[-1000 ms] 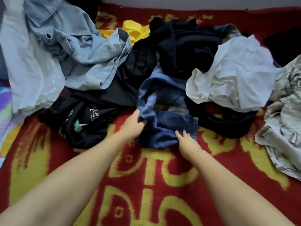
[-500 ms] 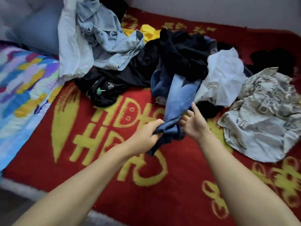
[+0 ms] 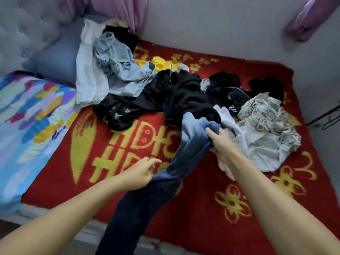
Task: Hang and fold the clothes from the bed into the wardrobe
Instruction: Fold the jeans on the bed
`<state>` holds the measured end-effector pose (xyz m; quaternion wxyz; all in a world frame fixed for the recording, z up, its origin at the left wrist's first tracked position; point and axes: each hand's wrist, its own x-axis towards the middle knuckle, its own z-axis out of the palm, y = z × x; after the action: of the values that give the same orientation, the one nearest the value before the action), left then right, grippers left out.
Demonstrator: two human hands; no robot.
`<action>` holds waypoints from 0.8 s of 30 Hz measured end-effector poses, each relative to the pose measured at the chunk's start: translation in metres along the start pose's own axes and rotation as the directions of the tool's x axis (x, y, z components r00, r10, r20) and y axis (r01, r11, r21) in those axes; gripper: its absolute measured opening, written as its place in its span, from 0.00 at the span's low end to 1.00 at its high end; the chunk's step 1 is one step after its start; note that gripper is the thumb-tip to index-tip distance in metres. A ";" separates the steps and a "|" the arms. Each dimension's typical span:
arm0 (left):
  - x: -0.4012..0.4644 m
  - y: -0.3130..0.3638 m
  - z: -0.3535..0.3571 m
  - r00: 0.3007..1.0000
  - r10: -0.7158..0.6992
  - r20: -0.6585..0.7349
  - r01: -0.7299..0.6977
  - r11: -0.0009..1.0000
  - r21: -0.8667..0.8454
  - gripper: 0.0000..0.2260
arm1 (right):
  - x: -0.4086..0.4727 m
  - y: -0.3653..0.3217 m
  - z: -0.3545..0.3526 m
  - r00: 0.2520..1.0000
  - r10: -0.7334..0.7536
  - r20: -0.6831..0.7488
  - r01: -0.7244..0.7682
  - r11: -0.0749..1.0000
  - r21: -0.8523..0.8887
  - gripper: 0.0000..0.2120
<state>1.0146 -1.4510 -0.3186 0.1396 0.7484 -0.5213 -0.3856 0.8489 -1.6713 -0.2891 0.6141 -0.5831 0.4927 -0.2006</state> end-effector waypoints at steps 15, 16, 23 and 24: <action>-0.004 0.089 -0.128 0.973 0.167 -0.158 -0.159 0.985 0.063 0.07 | -0.130 -0.071 0.058 0.832 -0.495 0.251 0.547 0.653 -0.525 0.17; -0.007 0.093 -0.136 0.966 0.138 -0.218 -0.141 0.990 0.001 0.08 | -0.129 -0.068 0.056 0.823 -0.547 0.155 0.539 0.667 -0.514 0.15; -0.050 0.130 -0.204 0.917 0.300 -0.264 -0.384 0.846 -0.369 0.19 | -0.125 -0.036 0.017 0.962 -0.261 0.080 0.250 0.722 -0.645 0.35; -0.057 0.129 -0.214 0.894 0.338 -0.295 -0.433 0.822 -0.370 0.18 | -0.122 -0.043 0.009 0.975 -0.197 0.098 0.208 0.678 -0.705 0.24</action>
<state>1.0732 -1.4957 -0.0732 0.4311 0.6152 -0.5468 -0.3697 0.8177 -1.5763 -0.2061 0.3189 -0.8267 0.4600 -0.0577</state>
